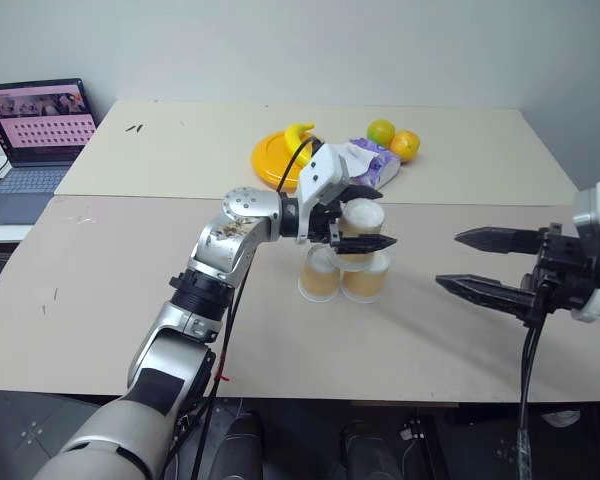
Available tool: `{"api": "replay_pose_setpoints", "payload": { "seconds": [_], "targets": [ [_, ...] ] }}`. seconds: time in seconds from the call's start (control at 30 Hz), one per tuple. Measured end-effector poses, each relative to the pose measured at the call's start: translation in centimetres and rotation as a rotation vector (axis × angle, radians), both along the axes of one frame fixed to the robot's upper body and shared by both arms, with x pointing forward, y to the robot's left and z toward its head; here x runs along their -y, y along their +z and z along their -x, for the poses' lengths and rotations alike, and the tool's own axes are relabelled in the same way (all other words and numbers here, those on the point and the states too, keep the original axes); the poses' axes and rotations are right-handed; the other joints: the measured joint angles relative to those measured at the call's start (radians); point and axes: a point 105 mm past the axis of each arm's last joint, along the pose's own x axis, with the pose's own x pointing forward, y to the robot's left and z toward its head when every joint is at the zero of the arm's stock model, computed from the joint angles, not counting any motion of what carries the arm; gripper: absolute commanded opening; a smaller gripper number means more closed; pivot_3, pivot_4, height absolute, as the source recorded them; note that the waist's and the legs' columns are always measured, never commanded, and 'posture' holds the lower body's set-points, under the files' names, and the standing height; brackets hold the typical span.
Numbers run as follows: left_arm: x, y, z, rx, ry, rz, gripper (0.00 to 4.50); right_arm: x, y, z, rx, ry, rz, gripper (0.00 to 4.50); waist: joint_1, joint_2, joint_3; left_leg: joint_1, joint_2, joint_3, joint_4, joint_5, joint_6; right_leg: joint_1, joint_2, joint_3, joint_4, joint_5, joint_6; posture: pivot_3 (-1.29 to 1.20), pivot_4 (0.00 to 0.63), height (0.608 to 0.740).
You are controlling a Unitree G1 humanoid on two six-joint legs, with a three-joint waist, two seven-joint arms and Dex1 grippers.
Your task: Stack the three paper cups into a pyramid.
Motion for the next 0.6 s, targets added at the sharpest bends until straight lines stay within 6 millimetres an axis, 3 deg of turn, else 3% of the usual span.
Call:
{"api": "replay_pose_setpoints", "payload": {
  "seconds": [0.4, 0.47, 0.6],
  "targets": [
    [-0.1, 1.3, -0.3, 0.028, 0.024, 0.005, 4.41, -0.1, -0.2, -0.7, 0.012, 0.013, 0.013, 4.5, 0.0, 0.0, 0.0, 0.0, 0.0, 0.0, 0.0, 0.0, 0.0, 0.0, 0.0, 0.0, 0.0, 0.0, 0.0, 0.0, 0.15, 0.732],
    [-0.3, 3.3, -0.7, 0.045, 0.057, 0.047, 4.41, -0.4, -0.2, -0.8, 0.014, 0.027, 0.015, 4.5, -0.001, 0.0, 0.0, 0.0, 0.0, 0.0, 0.0, 0.0, 0.0, 0.0, 0.0, 0.0, 0.0, 0.0, 0.0, 0.0, 0.15, 0.732],
    [-3.0, 10.4, -1.8, 0.065, 0.163, 0.227, 4.41, -0.4, 0.0, -1.2, 0.022, 0.033, 0.015, 4.5, -0.006, -0.001, 0.001, 0.0, 0.0, 0.0, 0.0, 0.0, 0.0, 0.0, 0.0, 0.0, 0.0, -0.002, 0.004, 0.0, 0.15, 0.732]
  ]
}}
